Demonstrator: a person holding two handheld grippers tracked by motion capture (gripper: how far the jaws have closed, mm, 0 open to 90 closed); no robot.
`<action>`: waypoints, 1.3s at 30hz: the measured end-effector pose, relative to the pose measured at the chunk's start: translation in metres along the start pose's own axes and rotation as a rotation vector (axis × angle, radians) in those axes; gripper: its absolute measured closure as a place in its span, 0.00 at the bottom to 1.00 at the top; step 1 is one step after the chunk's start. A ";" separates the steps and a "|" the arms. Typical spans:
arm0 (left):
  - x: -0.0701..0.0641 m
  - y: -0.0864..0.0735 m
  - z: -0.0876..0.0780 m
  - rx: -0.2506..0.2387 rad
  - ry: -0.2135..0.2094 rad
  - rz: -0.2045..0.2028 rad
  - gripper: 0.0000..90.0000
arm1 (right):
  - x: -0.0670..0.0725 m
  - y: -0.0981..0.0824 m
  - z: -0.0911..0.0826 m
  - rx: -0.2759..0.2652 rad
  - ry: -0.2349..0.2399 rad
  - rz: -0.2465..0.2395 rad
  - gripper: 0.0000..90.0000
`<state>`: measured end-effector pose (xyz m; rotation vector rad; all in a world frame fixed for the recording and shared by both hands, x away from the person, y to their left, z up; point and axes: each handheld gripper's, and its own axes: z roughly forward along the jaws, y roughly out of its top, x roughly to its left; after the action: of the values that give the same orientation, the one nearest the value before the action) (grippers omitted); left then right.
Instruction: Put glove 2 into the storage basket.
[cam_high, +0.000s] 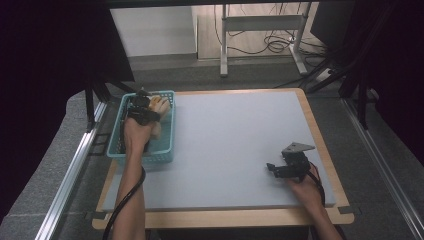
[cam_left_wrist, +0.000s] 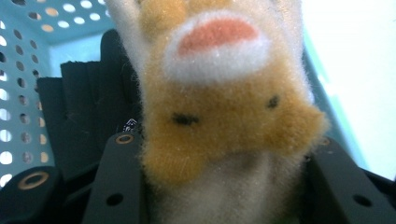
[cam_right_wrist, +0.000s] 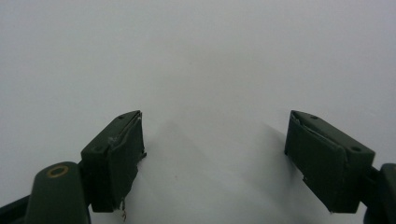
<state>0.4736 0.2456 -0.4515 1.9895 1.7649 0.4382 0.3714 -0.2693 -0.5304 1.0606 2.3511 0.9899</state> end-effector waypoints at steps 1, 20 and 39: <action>0.000 0.000 0.004 0.008 -0.001 -0.001 0.59 | 0.000 0.000 0.000 0.000 0.000 0.000 0.22; -0.004 0.002 0.052 0.169 -0.112 -0.010 0.53 | 0.000 0.000 0.000 -0.001 0.002 0.001 0.22; 0.021 0.007 -0.008 0.056 -0.077 -0.009 0.38 | 0.000 0.000 0.000 0.000 0.000 0.000 0.21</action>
<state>0.4786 0.2664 -0.4425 2.0083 1.7556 0.3082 0.3713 -0.2692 -0.5304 1.0602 2.3513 0.9893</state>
